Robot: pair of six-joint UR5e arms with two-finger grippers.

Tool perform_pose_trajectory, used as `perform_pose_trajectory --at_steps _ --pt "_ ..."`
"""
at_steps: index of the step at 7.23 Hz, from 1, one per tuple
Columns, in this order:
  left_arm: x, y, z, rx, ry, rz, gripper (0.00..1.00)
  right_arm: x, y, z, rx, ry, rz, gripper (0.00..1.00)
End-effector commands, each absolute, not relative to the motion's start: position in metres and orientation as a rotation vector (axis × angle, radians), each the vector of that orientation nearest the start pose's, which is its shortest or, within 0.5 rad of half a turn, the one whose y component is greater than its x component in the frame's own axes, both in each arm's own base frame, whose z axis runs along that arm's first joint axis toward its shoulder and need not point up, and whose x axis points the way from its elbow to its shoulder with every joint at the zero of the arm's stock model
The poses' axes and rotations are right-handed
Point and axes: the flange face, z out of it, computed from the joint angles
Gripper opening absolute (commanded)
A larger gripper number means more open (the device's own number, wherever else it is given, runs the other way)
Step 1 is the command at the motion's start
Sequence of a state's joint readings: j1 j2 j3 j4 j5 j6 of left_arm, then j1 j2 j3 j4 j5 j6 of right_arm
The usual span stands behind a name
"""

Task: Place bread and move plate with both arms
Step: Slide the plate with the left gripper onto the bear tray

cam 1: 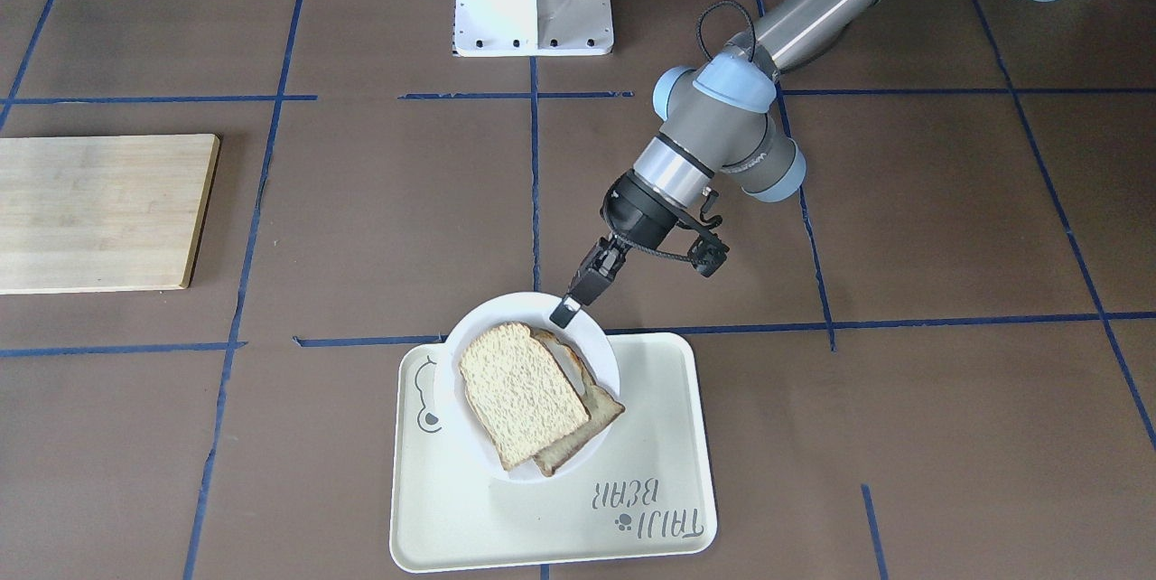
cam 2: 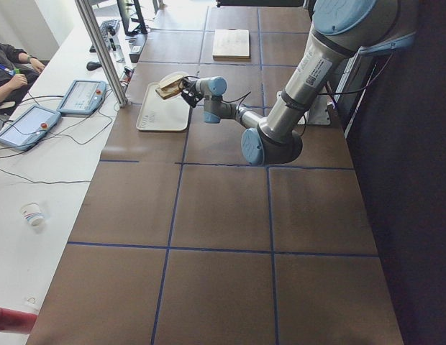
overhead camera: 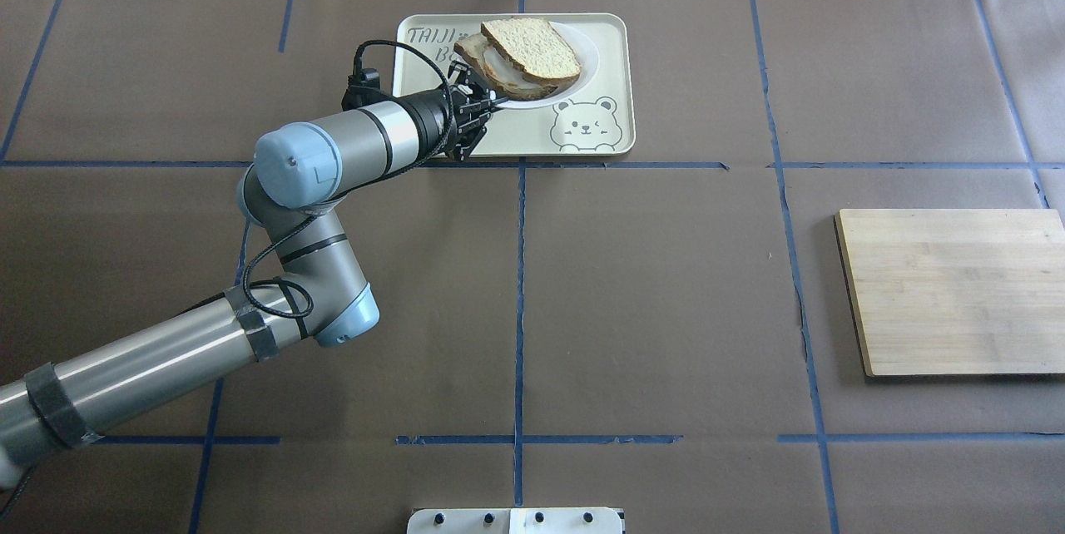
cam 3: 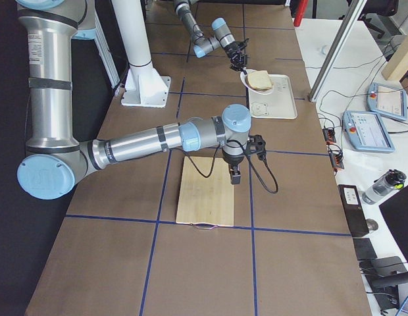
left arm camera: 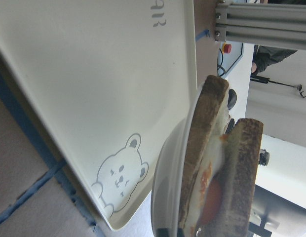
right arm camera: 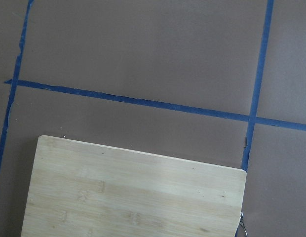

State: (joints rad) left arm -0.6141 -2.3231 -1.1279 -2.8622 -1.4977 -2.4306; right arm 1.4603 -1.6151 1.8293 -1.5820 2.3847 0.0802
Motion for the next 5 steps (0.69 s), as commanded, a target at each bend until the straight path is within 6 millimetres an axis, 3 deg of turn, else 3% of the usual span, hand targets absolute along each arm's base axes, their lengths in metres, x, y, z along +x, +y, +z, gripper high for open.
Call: perform_pose_trajectory --at_steps 1,2,5 --pt "0.5566 -0.6027 0.2905 -0.1 1.599 -1.274 0.0 0.017 -0.4832 0.5762 0.086 -0.794 -0.088 1.0" --pt "0.561 -0.6043 0.2964 -0.097 1.582 -1.275 0.0 0.0169 -0.4825 0.5778 0.079 -0.796 -0.081 1.0" --pt "0.5638 -0.6007 0.2889 -0.118 1.588 -1.251 0.06 0.017 -0.4819 0.5831 0.069 -0.796 -0.078 1.0"
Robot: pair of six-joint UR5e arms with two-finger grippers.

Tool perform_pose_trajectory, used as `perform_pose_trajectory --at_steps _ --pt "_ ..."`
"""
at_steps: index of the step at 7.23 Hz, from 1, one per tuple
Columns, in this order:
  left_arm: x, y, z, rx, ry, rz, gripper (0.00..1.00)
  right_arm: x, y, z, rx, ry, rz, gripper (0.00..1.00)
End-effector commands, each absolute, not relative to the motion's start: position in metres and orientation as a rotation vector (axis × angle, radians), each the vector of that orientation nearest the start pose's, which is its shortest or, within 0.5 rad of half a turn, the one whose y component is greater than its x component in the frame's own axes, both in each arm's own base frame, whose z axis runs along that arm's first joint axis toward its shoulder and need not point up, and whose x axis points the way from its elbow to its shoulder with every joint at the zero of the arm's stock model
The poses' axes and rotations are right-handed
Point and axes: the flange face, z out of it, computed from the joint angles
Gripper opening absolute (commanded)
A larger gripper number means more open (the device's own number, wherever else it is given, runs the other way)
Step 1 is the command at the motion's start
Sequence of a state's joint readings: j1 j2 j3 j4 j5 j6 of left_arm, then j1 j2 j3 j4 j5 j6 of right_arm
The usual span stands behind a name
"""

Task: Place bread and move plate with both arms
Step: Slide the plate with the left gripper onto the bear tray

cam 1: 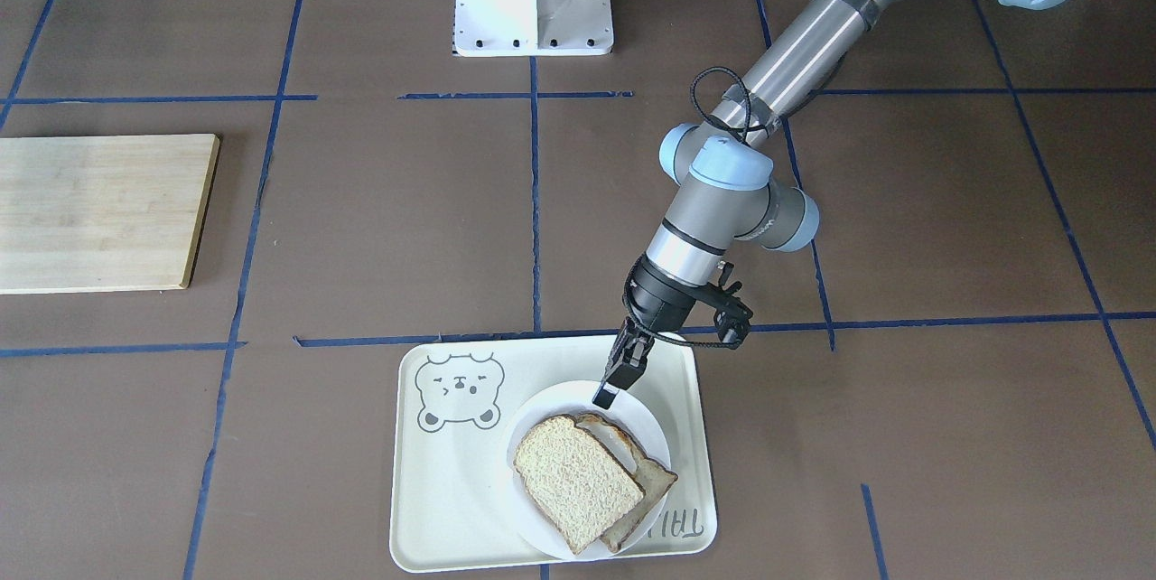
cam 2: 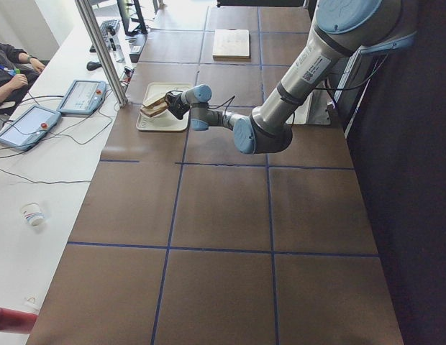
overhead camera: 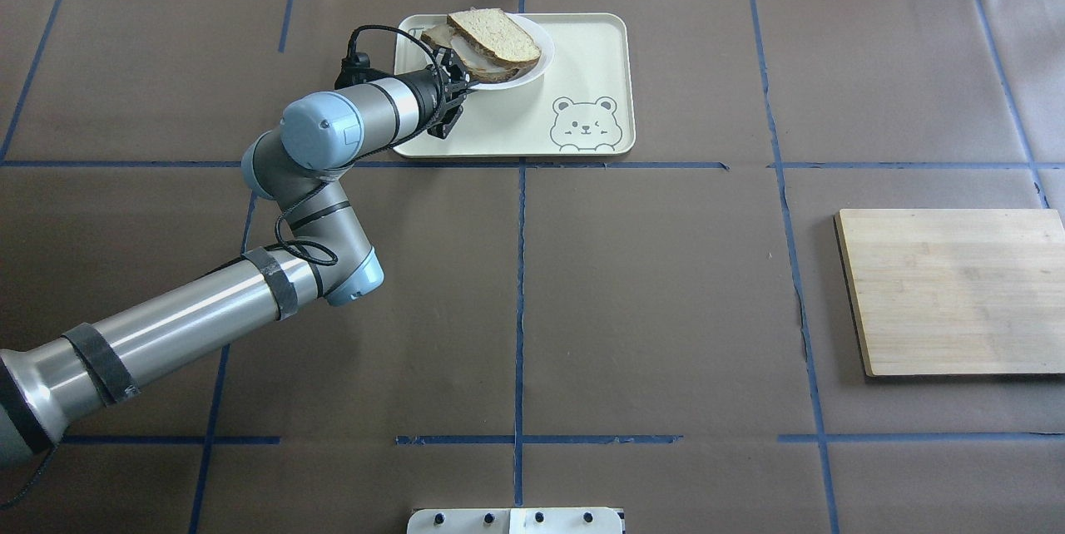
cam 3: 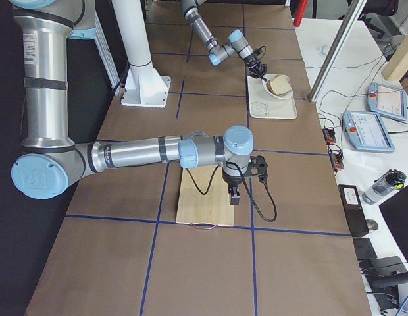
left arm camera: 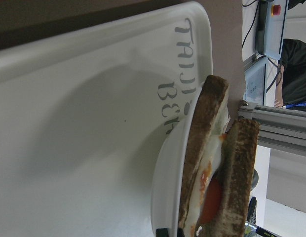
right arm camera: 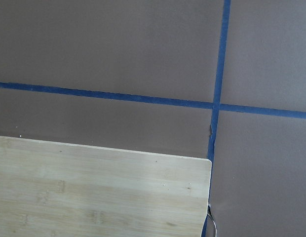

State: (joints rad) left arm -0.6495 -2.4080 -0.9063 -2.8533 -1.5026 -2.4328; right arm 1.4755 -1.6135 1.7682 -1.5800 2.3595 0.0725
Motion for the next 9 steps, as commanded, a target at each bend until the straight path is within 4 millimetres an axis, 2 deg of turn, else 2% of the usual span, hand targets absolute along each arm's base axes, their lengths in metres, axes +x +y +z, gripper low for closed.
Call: perform_pose_trajectory --at_steps 1,2,3,4,5,6,7,8,9 --pt "0.565 -0.598 0.29 -0.143 1.58 -1.232 0.25 0.017 -0.482 0.583 0.069 -0.796 -0.078 1.0" --pt "0.565 -0.595 0.284 -0.147 1.58 -1.189 0.99 0.017 -0.481 0.585 0.067 -0.794 -0.08 1.0" --pt "0.555 -0.584 0.29 -0.137 1.539 -1.105 1.0 0.018 -0.481 0.588 0.064 -0.793 -0.08 1.0" --pt "0.53 -0.578 0.288 -0.096 1.46 -1.022 1.0 0.018 -0.481 0.591 0.059 -0.793 -0.079 1.0" --pt "0.494 -0.577 0.278 -0.078 1.362 -0.949 1.0 0.019 -0.481 0.592 0.059 -0.793 -0.079 1.0" --pt "0.455 -0.577 0.272 -0.064 1.272 -0.901 1.0 0.02 -0.481 0.595 0.054 -0.792 -0.073 1.0" --pt "0.407 -0.576 0.274 -0.025 1.192 -0.78 1.0 0.027 -0.481 0.594 0.063 -0.792 -0.065 1.0" --pt "0.354 -0.574 0.289 0.019 1.139 -0.656 1.0 0.03 -0.48 0.596 0.062 -0.791 -0.058 1.0" --pt "0.296 -0.575 0.312 0.074 1.097 -0.537 1.0 0.039 -0.478 0.608 0.058 -0.789 -0.059 1.0"
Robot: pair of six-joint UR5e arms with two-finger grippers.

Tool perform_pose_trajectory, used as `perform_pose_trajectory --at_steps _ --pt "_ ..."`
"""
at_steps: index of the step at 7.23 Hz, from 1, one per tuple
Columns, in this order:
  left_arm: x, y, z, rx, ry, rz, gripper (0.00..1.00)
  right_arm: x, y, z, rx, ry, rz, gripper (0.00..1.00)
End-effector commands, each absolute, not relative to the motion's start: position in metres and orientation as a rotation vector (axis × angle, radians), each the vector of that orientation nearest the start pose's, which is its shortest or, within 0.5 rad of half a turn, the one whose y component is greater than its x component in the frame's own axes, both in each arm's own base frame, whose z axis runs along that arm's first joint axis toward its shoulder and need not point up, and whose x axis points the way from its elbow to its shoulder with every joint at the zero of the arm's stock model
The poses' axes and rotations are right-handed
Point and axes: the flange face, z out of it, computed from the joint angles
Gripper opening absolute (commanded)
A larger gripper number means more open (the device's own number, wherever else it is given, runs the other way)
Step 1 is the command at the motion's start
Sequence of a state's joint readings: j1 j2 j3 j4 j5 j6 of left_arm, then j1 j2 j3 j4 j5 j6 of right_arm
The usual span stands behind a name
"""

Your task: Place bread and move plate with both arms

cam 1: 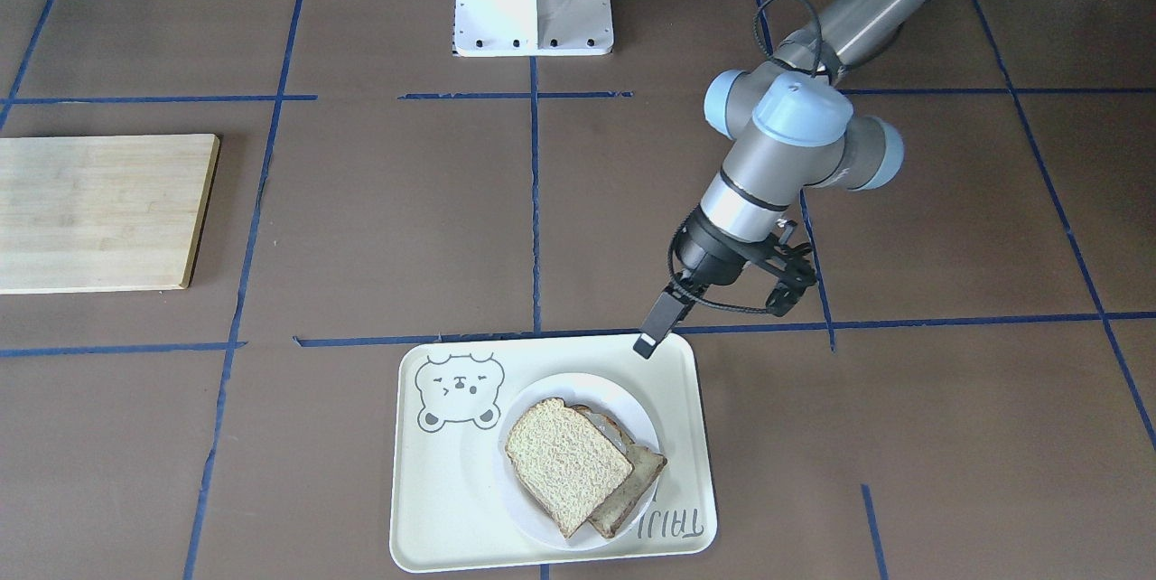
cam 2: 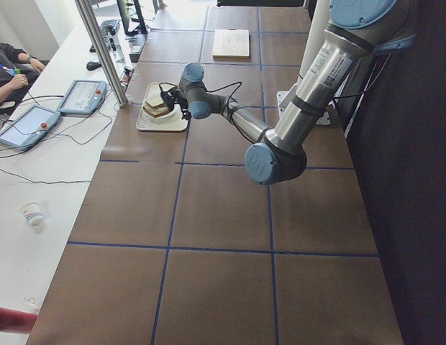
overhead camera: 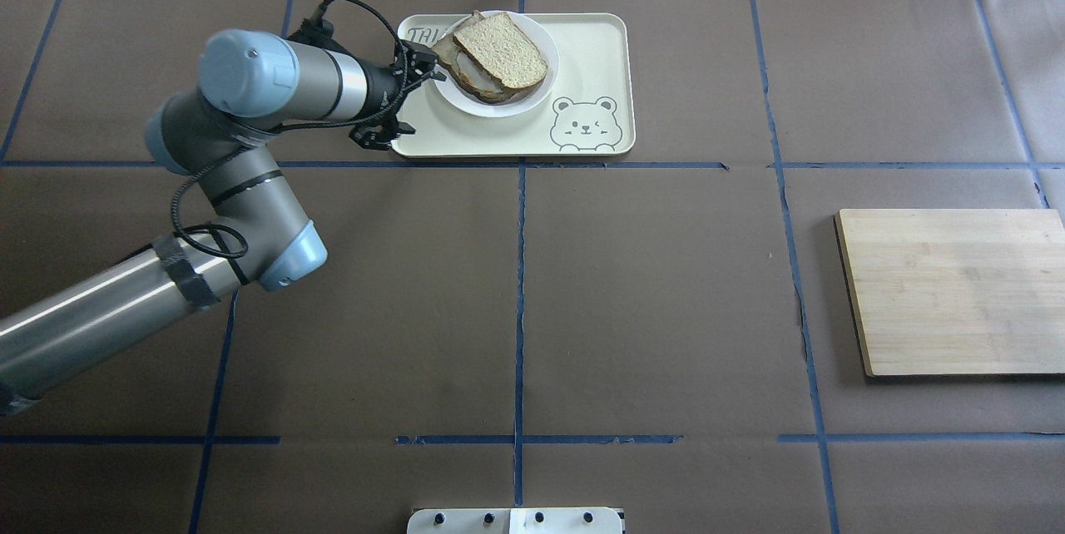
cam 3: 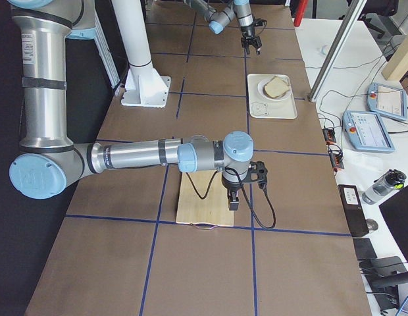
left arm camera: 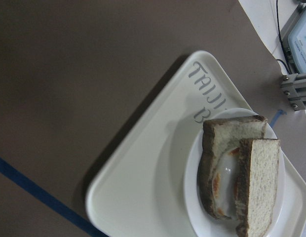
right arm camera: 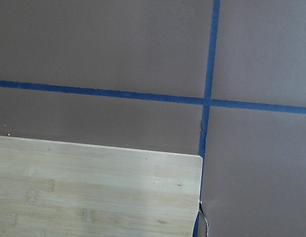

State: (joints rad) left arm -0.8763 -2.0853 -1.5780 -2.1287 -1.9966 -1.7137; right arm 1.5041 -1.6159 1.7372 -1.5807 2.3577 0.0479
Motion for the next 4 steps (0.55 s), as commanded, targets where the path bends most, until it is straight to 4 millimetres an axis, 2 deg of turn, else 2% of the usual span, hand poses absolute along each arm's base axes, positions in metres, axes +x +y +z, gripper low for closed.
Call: perform_pose_trajectory --at_steps 1,2,4 --pt "0.23 -0.584 0.344 0.094 1.046 -0.439 1.0 0.052 -0.469 0.631 0.052 -0.785 -0.086 1.0" --pt "0.169 -0.592 0.382 0.114 0.985 -0.339 1.0 0.057 -0.467 0.634 0.047 -0.785 -0.065 1.0" --pt "0.096 -0.591 0.439 0.181 0.872 -0.181 1.0 0.064 -0.439 0.658 0.001 -0.793 -0.025 1.0"
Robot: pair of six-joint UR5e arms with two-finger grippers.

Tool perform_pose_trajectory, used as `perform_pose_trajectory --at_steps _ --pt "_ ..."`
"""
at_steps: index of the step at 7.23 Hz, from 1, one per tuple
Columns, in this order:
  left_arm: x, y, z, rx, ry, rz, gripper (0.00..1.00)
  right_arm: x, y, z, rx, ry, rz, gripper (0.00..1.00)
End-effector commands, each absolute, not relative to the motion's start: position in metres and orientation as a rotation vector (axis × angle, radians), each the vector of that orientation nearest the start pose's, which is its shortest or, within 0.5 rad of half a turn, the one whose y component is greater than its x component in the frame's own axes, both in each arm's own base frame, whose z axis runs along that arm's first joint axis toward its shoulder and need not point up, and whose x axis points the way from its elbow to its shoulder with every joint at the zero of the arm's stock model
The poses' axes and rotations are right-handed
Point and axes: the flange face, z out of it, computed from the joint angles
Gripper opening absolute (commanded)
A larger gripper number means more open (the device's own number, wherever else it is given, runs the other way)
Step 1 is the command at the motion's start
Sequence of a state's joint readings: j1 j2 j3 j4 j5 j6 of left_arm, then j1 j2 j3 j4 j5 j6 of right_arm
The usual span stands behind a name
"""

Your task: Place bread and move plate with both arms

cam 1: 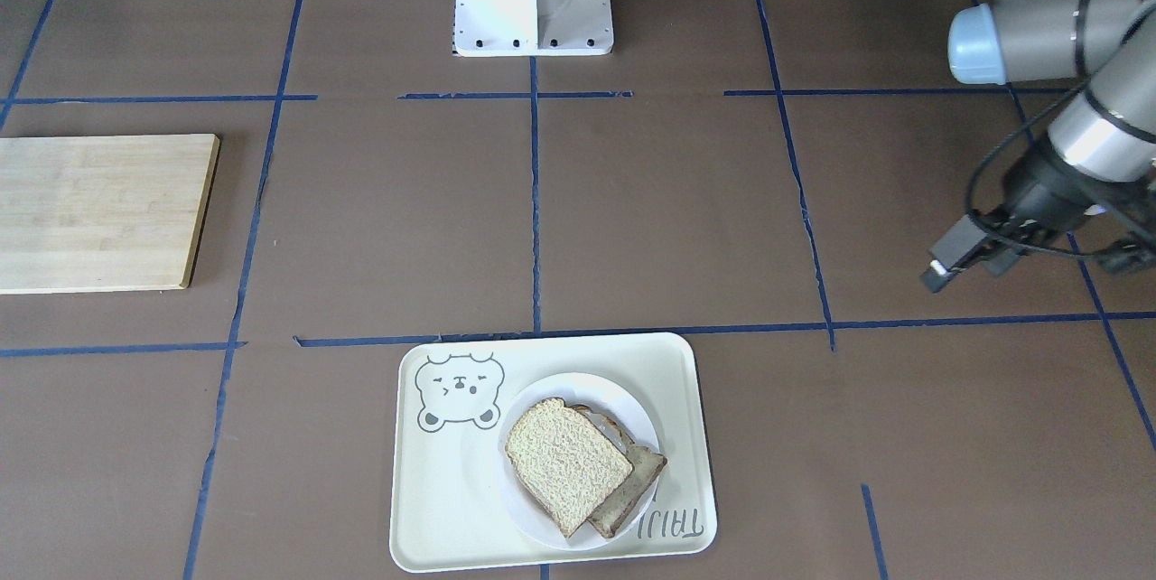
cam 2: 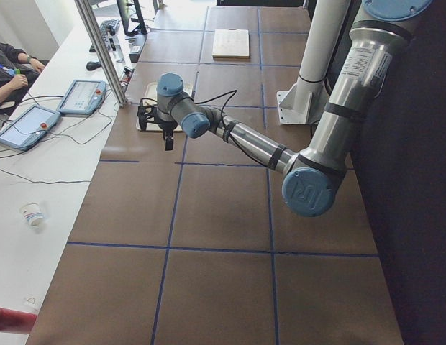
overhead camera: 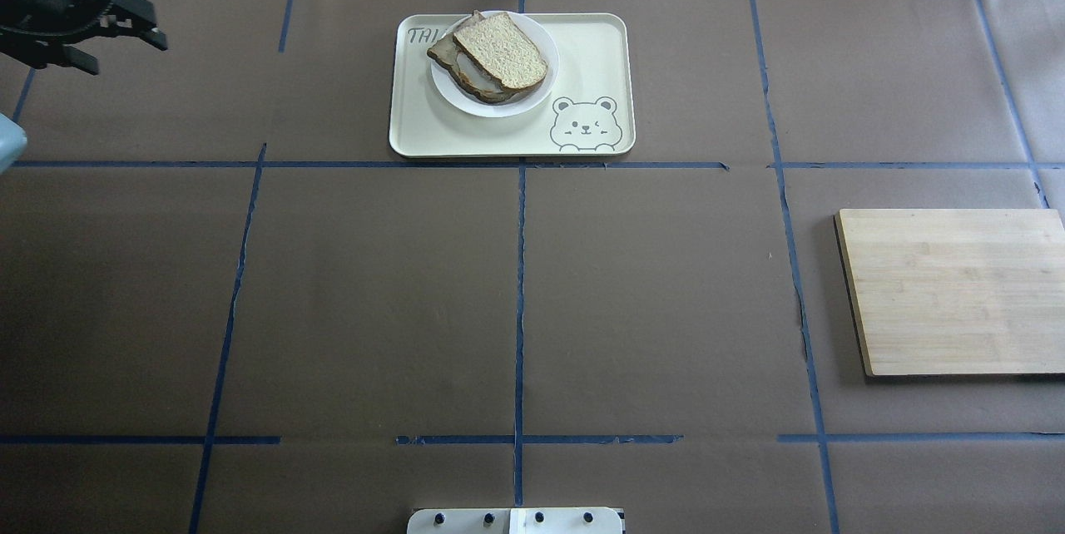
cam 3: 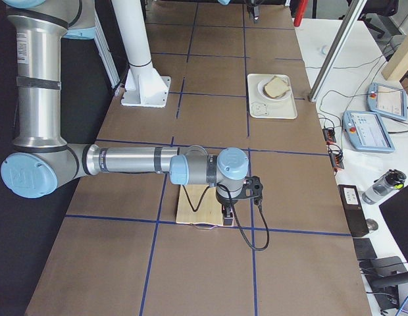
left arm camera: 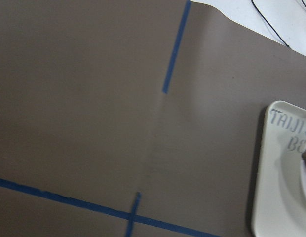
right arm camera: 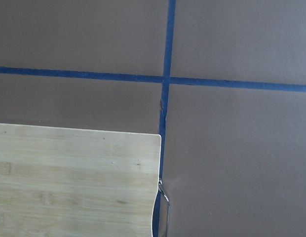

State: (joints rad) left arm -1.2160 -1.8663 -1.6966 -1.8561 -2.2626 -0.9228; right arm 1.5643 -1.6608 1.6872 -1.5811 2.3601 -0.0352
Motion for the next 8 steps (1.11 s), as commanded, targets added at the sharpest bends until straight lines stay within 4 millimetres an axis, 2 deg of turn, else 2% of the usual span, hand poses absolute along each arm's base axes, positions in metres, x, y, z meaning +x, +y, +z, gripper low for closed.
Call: perform_pose_trajectory --at_steps 1,3,4,5,6,7,8 --pt "0.064 -0.586 0.471 0.192 0.813 -0.079 1.0 0.067 -0.428 0.661 -0.007 -0.795 -0.012 1.0" --pt "0.006 -0.573 0.519 0.136 0.73 0.07 1.0 0.069 -0.418 0.667 -0.018 -0.8 -0.001 1.0" --pt "-0.034 -0.568 0.545 0.103 0.709 0.126 1.0 0.069 -0.419 0.667 -0.017 -0.8 -0.001 1.0" --pt "-0.077 -0.559 0.579 0.09 0.704 0.172 1.0 0.069 -0.422 0.663 -0.01 -0.801 -0.003 1.0" --pt "-0.1 -0.534 0.619 0.058 0.714 0.171 1.0 0.068 -0.425 0.66 -0.005 -0.815 -0.005 1.0" --pt "-0.094 -0.496 0.656 0.008 0.792 0.137 1.0 0.068 -0.425 0.66 -0.005 -0.818 -0.005 1.0" --pt "-0.086 -0.465 0.675 -0.001 0.9 0.106 1.0 0.068 -0.426 0.659 -0.002 -0.818 -0.006 1.0"
